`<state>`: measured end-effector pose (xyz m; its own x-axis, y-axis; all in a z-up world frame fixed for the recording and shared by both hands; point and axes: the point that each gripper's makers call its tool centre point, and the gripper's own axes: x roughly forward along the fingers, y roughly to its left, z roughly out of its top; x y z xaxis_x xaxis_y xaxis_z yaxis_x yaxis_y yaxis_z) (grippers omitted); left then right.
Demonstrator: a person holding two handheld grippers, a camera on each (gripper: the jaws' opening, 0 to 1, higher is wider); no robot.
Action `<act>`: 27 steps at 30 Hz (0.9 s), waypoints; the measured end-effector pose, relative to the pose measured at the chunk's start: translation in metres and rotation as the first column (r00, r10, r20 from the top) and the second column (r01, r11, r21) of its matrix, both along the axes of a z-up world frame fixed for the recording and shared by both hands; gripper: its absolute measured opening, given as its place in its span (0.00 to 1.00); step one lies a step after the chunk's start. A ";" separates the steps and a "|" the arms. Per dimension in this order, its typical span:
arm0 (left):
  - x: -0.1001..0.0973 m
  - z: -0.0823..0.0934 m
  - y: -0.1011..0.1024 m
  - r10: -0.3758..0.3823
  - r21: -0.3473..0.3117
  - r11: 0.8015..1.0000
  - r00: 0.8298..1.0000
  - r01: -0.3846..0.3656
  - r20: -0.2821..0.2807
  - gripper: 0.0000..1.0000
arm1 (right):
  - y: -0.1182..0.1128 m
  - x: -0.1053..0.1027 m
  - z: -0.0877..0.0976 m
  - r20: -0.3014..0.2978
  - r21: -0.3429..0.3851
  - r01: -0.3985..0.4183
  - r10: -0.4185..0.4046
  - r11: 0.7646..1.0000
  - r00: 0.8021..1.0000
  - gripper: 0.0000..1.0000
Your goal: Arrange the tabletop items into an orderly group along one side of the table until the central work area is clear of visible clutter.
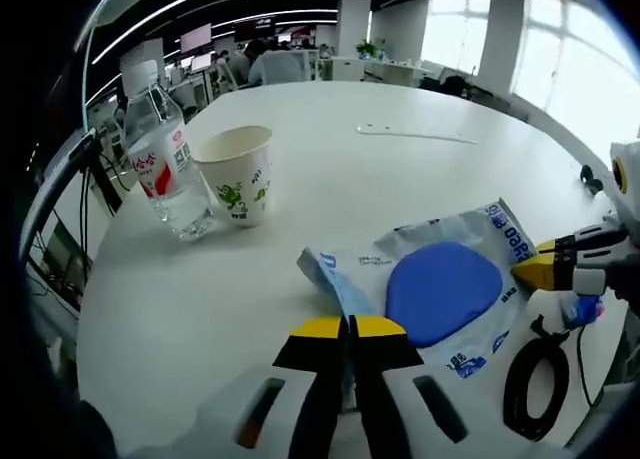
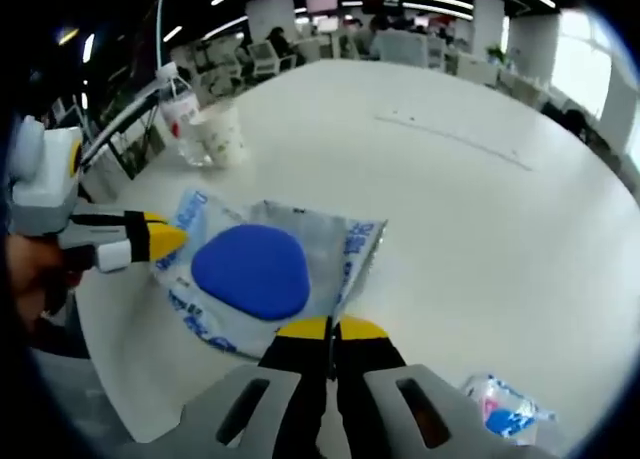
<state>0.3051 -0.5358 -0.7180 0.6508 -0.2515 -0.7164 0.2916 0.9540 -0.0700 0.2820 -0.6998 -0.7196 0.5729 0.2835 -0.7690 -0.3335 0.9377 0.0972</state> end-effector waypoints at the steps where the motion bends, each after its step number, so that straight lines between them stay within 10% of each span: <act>1: 0.000 0.001 0.000 0.003 -0.007 1.000 1.000 -0.003 -0.001 0.01 | 0.000 0.000 0.000 0.001 0.001 -0.003 0.003 1.000 1.000 0.00; 27: 0.047 0.033 -0.034 -0.047 -0.061 0.997 0.998 0.050 0.045 0.01 | -0.032 0.036 0.037 0.071 0.060 0.081 -0.085 0.995 0.994 0.00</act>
<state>0.3526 -0.5696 -0.6849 0.6669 -0.3262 -0.6700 0.3412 0.9330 -0.1146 0.3175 -0.7320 -0.6829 0.6506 0.2747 -0.7080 -0.2630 0.9561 0.1293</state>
